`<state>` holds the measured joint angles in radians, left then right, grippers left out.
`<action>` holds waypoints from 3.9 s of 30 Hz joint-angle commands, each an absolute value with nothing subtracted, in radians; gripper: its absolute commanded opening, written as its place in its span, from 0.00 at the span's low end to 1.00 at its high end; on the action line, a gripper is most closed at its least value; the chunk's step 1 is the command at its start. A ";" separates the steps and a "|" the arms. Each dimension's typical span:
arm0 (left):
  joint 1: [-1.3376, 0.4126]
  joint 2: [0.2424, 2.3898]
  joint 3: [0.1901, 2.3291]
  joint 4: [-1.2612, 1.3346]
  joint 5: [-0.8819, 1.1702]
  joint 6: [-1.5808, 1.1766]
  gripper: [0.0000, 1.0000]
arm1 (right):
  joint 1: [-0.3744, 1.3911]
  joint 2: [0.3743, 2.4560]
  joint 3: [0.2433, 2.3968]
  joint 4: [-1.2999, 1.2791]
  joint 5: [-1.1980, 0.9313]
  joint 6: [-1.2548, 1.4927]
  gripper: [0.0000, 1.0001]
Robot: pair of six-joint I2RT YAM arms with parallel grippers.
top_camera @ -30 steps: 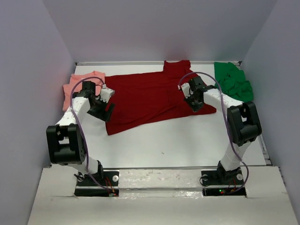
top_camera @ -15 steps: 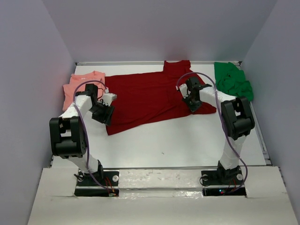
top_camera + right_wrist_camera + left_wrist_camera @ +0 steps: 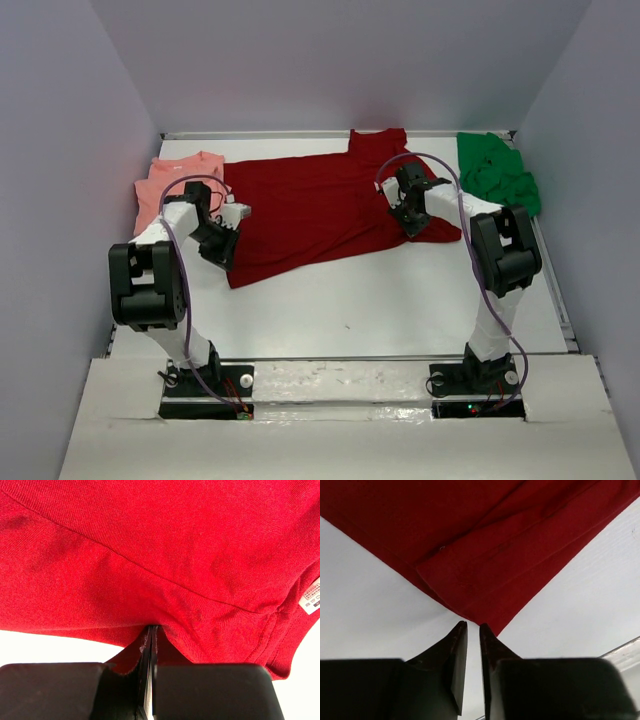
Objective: Fold and stack the t-shirts
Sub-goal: Fold the tshirt
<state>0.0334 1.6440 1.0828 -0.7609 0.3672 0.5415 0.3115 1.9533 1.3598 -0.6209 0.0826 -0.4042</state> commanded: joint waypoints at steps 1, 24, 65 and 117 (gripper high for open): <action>0.026 1.660 1.104 -0.807 0.402 0.540 0.23 | 0.308 1.963 1.390 -0.595 0.098 -0.414 0.00; 0.009 1.670 1.066 -0.755 0.345 0.497 0.43 | 0.308 1.948 1.388 -0.601 0.098 -0.426 0.00; -0.048 1.509 1.186 -0.821 0.313 0.456 0.00 | 0.308 2.062 1.463 -0.635 0.074 -0.417 0.00; -0.075 1.651 1.247 -0.666 0.149 0.299 0.00 | 0.308 1.443 1.313 -1.014 -0.184 -0.448 0.00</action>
<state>-0.0704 1.6520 1.1934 -0.6662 0.1585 0.3115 0.3107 1.4811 1.3277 -1.0214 -0.1902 -0.4622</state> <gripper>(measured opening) 0.014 0.010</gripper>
